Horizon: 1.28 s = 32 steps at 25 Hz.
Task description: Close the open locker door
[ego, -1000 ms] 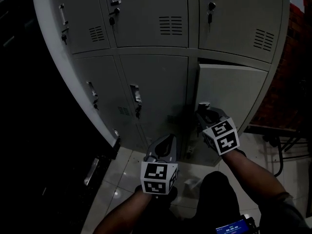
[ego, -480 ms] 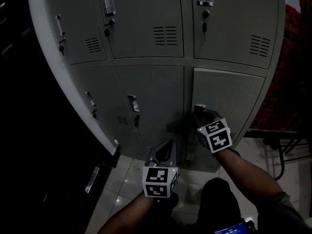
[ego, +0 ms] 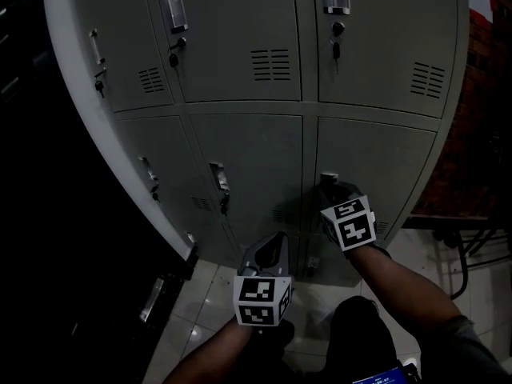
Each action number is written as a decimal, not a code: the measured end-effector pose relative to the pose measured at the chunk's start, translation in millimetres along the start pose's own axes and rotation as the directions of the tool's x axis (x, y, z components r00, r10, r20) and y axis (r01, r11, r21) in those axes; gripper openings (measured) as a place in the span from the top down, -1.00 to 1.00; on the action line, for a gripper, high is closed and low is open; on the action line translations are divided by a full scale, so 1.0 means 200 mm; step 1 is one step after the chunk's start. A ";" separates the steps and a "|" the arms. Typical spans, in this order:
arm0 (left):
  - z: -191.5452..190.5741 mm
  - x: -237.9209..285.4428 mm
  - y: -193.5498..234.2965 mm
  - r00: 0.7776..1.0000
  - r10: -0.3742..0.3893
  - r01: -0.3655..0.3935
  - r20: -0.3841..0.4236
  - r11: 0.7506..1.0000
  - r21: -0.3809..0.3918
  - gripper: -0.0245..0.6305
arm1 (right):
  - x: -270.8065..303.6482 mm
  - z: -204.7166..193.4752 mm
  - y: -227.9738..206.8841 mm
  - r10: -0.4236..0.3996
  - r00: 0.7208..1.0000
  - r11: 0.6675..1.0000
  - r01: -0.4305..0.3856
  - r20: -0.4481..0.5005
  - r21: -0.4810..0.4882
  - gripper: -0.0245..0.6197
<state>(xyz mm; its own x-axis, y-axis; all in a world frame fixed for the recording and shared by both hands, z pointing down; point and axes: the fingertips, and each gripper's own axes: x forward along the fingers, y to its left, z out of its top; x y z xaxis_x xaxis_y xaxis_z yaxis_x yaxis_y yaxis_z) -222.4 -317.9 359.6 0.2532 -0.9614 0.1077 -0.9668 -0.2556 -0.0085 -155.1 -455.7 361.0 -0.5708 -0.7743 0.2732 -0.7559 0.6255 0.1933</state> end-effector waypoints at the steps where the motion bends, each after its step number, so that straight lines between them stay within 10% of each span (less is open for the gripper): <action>1: 0.00 0.00 0.00 1.000 0.001 -0.001 -0.001 1.000 0.000 0.92 | 0.00 0.00 0.00 -0.006 1.000 1.000 0.006 0.001 0.000 0.80; 32: 0.09 -0.05 -0.10 0.999 -0.029 0.029 0.023 1.000 0.002 0.92 | -0.28 -0.02 0.03 0.021 1.000 1.000 -0.021 0.016 0.012 0.67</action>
<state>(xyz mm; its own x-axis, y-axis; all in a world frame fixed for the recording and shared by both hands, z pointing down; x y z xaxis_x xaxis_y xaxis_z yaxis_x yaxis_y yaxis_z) -204.0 -304.9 340.6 0.2817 -0.9558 0.0847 -0.9590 -0.2833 -0.0073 -126.7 -408.2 350.4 -0.5912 -0.7626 0.2624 -0.7478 0.6402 0.1759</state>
